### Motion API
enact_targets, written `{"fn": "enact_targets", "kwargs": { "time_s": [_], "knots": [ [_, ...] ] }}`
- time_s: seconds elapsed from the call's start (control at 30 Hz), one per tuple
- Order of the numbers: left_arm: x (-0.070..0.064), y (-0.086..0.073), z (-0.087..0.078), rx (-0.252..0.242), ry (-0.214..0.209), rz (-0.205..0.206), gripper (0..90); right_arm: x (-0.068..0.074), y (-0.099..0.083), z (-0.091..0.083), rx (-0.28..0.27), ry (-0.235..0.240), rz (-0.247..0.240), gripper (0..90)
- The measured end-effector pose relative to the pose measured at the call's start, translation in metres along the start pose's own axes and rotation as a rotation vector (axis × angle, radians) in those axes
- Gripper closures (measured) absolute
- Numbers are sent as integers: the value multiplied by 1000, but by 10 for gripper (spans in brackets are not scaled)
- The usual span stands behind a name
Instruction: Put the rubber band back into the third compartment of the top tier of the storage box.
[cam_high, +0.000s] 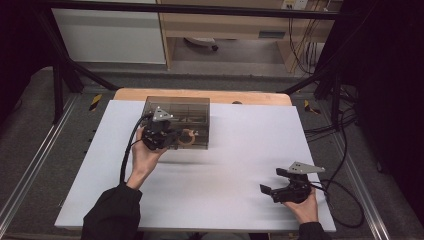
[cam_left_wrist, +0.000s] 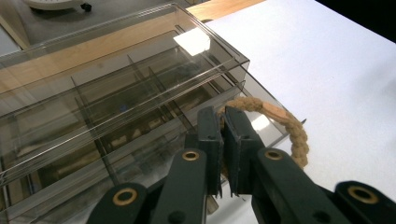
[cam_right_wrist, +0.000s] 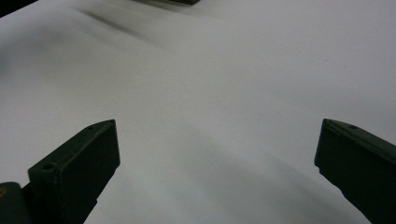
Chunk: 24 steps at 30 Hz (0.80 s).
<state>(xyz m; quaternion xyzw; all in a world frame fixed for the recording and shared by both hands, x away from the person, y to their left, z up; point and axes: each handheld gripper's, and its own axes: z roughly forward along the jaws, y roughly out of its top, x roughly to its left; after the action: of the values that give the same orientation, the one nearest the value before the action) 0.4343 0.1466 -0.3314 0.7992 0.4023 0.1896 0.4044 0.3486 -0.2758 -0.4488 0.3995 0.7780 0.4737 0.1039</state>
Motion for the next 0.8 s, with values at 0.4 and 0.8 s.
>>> {"fn": "enact_targets", "kwargs": {
  "time_s": [0.4, 0.8],
  "knots": [
    [2, 3, 17, 8, 9, -12, 853, 0, 0, 0, 0, 1, 0, 7],
    [3, 3, 34, 30, 17, -16, 851, 0, 0, 0, -1, 0, 0, 7]
  ]
}}
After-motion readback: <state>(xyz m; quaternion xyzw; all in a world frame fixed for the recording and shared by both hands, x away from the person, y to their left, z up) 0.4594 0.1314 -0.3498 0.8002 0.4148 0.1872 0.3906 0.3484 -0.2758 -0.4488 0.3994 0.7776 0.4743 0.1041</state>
